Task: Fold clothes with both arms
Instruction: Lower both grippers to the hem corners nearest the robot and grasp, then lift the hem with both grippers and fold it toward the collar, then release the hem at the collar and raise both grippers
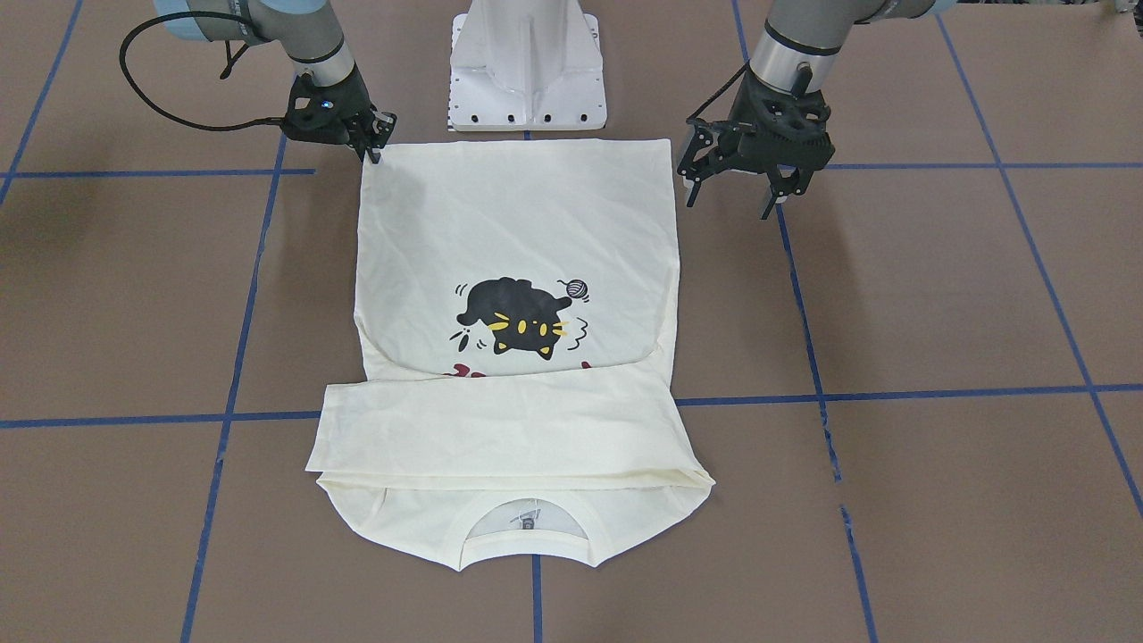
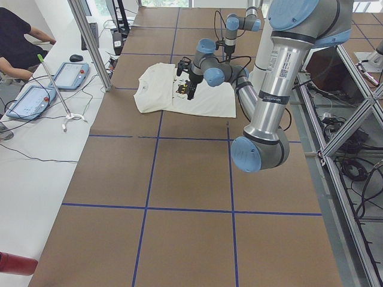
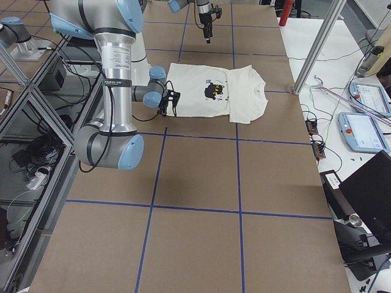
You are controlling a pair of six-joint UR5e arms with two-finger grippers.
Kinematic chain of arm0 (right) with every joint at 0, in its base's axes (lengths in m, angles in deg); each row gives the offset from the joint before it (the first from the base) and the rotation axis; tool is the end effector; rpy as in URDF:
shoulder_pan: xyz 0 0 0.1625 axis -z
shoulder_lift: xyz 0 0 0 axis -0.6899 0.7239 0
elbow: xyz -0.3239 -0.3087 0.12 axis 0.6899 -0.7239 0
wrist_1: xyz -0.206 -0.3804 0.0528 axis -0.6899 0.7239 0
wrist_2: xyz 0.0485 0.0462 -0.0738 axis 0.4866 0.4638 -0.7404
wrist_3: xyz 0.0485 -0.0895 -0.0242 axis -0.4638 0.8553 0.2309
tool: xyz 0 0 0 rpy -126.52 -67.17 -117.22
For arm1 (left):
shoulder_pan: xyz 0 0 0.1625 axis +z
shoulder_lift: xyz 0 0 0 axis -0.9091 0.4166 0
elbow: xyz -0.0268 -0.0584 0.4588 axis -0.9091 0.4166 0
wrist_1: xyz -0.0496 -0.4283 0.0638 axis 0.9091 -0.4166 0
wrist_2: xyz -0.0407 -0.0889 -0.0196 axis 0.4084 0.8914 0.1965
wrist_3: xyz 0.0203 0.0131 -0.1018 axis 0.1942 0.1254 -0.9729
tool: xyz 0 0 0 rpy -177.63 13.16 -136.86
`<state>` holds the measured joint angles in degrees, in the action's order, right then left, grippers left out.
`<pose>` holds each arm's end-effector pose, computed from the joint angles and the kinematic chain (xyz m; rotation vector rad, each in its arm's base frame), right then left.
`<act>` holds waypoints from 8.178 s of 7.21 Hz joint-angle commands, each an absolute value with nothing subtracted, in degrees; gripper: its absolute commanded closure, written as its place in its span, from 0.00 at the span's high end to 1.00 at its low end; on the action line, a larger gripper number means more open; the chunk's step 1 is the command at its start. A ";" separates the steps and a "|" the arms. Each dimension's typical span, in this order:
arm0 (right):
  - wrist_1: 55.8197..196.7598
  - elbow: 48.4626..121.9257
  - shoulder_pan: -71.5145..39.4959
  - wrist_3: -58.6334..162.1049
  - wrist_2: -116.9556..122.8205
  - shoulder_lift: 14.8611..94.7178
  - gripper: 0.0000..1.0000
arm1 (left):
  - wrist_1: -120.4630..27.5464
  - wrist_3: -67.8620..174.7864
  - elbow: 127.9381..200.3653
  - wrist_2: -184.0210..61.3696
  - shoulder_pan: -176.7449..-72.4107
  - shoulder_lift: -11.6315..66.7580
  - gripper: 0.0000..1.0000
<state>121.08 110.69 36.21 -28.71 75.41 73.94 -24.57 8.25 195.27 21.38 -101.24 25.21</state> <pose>-0.4937 -0.1885 0.4176 -0.0871 -0.8371 0.1955 0.3815 -0.4085 0.2699 0.3142 0.9072 0.0230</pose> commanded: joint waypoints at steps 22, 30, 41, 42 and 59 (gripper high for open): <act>120.21 117.18 34.39 -29.67 75.80 74.10 0.00 | -29.67 -32.53 189.90 13.20 -72.77 18.43 0.13; 120.29 124.64 32.10 -29.59 84.04 79.11 0.00 | -15.97 -31.30 208.86 13.73 -71.29 18.52 0.00; 120.21 111.24 6.31 -21.60 96.10 63.32 0.00 | -15.70 -8.54 203.22 24.07 -94.16 25.07 0.00; 120.29 108.07 2.96 -20.11 96.45 61.20 0.00 | -15.78 -8.54 198.39 24.28 -96.99 28.50 0.00; 120.12 74.55 -5.07 -18.69 97.24 39.30 0.00 | -40.04 -2.12 157.29 24.19 -110.38 42.86 0.00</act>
